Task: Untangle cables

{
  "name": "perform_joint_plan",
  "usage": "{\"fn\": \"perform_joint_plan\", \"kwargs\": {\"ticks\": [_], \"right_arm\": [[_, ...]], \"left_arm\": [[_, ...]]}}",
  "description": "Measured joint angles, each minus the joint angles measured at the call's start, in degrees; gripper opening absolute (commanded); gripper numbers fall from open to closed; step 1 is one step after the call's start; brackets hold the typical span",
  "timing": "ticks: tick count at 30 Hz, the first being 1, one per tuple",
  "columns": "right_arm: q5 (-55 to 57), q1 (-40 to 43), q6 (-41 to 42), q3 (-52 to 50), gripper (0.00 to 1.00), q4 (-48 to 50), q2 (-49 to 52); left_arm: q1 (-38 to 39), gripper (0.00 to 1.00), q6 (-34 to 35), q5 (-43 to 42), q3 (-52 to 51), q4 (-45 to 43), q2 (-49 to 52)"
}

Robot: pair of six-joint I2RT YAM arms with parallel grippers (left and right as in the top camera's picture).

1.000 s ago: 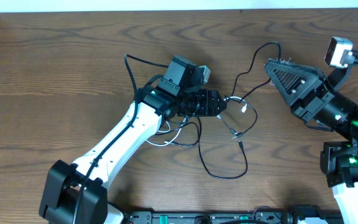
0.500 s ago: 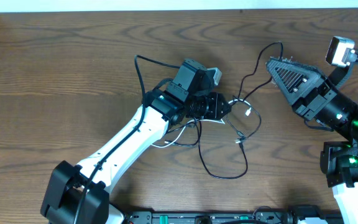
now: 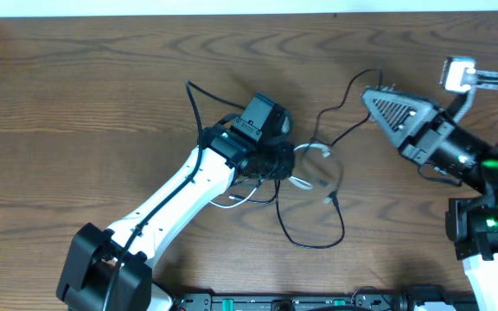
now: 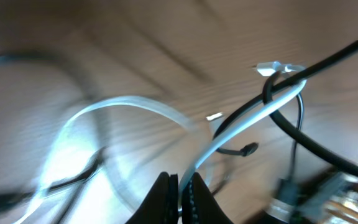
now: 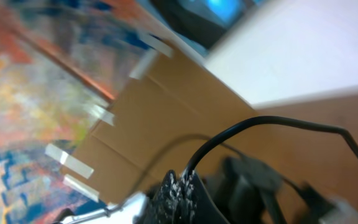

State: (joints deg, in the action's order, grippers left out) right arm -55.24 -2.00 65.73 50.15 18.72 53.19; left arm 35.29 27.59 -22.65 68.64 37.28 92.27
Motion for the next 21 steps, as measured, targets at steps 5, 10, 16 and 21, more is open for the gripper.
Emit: {"fn": "perform_joint_plan", "kwargs": {"ticks": [5, 10, 16, 21], "right_arm": [[2.6, 0.68, -12.0, 0.11, 0.01, -23.15, 1.09], [11.65, 3.63, -23.67, 0.0, 0.01, -40.44, 3.26], [31.85, 8.02, -31.67, 0.0, 0.01, -58.01, 5.75], [52.24, 11.32, -33.55, 0.0, 0.01, -65.83, 9.66]], "left_arm": [[-0.24, 0.08, -0.63, 11.17, -0.04, 9.33, 0.0], [-2.82, 0.08, -0.66, 19.41, -0.04, 13.81, 0.0], [-9.42, 0.08, -0.66, 23.04, -0.04, 15.23, 0.0], [-13.75, 0.08, -0.68, 23.47, -0.04, 15.65, 0.0]]}}
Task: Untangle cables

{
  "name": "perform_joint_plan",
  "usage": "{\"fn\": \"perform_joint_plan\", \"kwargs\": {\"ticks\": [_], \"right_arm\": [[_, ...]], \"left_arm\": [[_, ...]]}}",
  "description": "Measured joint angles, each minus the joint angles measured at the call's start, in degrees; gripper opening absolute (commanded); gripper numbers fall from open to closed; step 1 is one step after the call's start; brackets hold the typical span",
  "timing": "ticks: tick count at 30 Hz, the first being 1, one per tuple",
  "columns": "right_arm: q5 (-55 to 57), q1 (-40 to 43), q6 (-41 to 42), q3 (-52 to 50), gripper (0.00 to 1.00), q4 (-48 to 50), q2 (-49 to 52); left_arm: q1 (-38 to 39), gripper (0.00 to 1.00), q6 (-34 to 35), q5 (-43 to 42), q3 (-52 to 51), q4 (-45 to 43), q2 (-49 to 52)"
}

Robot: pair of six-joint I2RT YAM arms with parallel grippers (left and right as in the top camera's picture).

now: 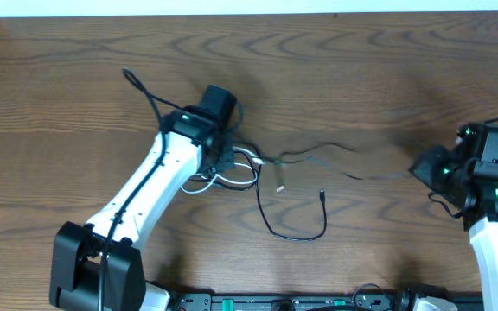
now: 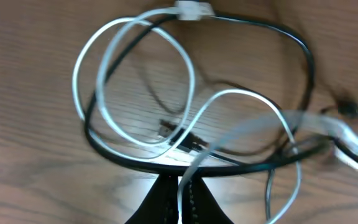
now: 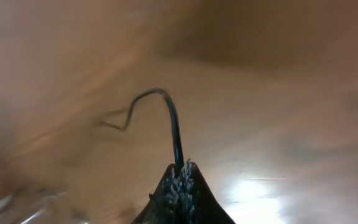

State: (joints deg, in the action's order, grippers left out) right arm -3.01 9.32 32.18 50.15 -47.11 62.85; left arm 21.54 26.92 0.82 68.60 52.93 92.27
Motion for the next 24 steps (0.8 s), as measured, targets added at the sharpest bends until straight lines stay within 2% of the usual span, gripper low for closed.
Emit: {"fn": "perform_joint_plan", "kwargs": {"ticks": [3, 7, 15, 24], "right_arm": [[10.38, 1.57, -0.52, 0.0, 0.01, -1.25, 3.39], [16.61, 3.72, -1.03, 0.0, 0.01, -1.22, 8.59], [16.92, 4.74, -1.25, 0.0, 0.01, -0.26, 17.35], [16.79, 4.76, -1.42, 0.0, 0.01, 5.27, 19.3]], "left_arm": [[-1.66, 0.08, 0.0, -0.02, 0.0, 0.55, 0.0], [-2.54, 0.08, 0.0, -0.04, 0.0, 0.83, 0.0], [-2.58, 0.08, 0.0, -0.72, 0.0, 0.83, 0.0], [-2.58, 0.08, 0.02, -4.24, 0.0, 0.35, 0.0]]}}
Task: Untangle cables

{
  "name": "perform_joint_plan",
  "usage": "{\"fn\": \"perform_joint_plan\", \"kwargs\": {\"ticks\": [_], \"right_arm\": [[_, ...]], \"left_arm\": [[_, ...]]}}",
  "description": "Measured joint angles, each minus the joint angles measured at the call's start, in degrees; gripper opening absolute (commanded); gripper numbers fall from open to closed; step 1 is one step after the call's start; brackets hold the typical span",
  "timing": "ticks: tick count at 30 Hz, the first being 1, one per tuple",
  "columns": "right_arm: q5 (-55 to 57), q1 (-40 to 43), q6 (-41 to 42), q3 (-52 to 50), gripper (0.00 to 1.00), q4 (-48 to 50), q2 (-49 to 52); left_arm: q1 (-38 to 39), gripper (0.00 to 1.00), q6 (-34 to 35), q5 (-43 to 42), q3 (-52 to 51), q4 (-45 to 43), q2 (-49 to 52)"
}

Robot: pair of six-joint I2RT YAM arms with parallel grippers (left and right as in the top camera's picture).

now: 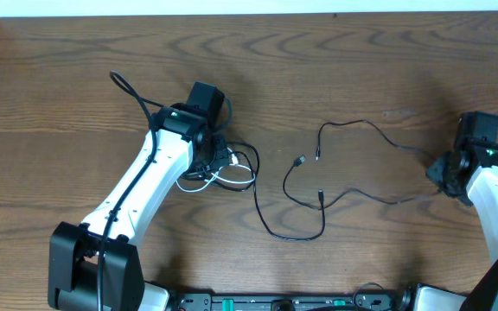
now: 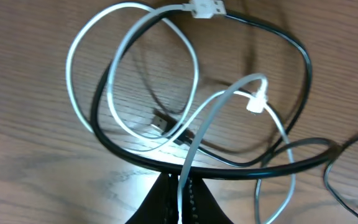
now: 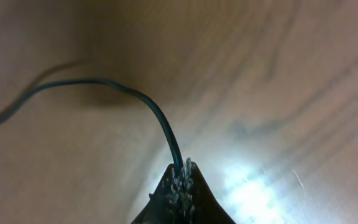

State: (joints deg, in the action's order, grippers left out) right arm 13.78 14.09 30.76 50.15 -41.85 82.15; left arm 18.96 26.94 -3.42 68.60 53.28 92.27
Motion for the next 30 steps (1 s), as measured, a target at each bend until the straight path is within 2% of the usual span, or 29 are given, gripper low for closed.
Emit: {"fn": "perform_joint_plan", "kwargs": {"ticks": [8, 13, 20, 30], "right_arm": [[-5.03, 1.7, -5.42, 0.94, 0.01, 10.01, -0.02], [-12.11, 5.88, -8.02, 9.53, 0.01, 10.91, -0.22], [-14.88, 12.94, -9.53, 22.27, 0.01, 9.38, -1.03], [-15.34, 24.79, -9.31, 23.78, 0.01, 7.74, -1.49]], "left_arm": [[0.07, 0.08, 0.0, -2.29, 0.0, -0.79, 0.0], [0.42, 0.08, 0.0, -2.54, 0.0, -0.79, 0.0], [0.44, 0.08, 0.0, -2.67, 0.0, -0.81, 0.0], [0.44, 0.08, 0.0, -2.67, 0.0, -0.92, 0.0]]}}
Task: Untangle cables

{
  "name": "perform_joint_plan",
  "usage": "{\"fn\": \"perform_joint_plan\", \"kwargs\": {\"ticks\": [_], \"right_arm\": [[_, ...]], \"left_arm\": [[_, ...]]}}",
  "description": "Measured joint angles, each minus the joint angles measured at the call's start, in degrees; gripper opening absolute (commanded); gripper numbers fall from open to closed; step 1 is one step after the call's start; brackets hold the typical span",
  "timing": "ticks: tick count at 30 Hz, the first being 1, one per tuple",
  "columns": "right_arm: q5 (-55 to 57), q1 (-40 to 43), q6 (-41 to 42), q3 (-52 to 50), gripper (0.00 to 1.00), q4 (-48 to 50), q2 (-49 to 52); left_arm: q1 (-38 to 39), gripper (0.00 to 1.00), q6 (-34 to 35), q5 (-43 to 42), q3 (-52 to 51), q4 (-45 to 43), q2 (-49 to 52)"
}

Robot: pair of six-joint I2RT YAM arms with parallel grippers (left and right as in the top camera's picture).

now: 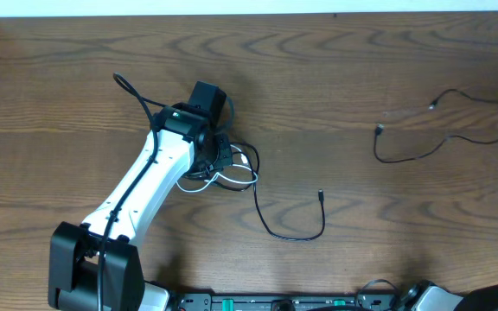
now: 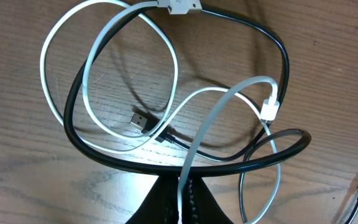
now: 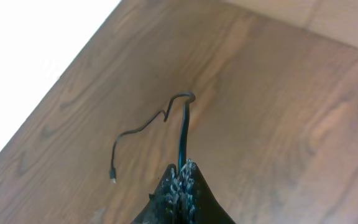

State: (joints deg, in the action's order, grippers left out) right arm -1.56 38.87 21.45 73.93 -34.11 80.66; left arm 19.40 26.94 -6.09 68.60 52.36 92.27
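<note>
My left gripper is shut on a white cable that loops over the wood, tangled with a thick black cable. A USB plug lies inside the loops. From overhead the left gripper sits on this tangle, and a black cable trails from it toward the front. My right gripper is shut on a thin black cable and is out of the overhead view. That thin cable lies far right, apart from the tangle.
Brown wooden table with a white wall along its back edge. The trailing black cable ends in a small plug mid-table. The thin cable runs off the right edge. A black rail lines the front.
The right gripper has left the overhead view, and the thin black cable it holds has gone from mid-right to the far right, away from the tangle. The left gripper hardly moved.
At first the left gripper held the white cable in a tangle at mid-table while the right held the thin cable up at the right. Then the tangle was further left with the thin cable stretched between. Later the thin cable lay loose, and now it is apart.
</note>
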Motion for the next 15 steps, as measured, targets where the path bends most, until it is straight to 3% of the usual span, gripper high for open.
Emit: {"fn": "perform_joint_plan", "kwargs": {"ticks": [13, 15], "right_arm": [[-0.2, 4.31, 1.33, 0.0, 0.01, 0.04, 0.0], [-0.94, 4.31, 1.49, 0.0, 0.14, 0.07, 0.0]], "left_arm": [[0.0, 0.08, 0.0, 0.0, 0.0, -0.04, 0.0], [0.0, 0.08, 0.0, 0.0, 0.0, -0.04, 0.0]]}}
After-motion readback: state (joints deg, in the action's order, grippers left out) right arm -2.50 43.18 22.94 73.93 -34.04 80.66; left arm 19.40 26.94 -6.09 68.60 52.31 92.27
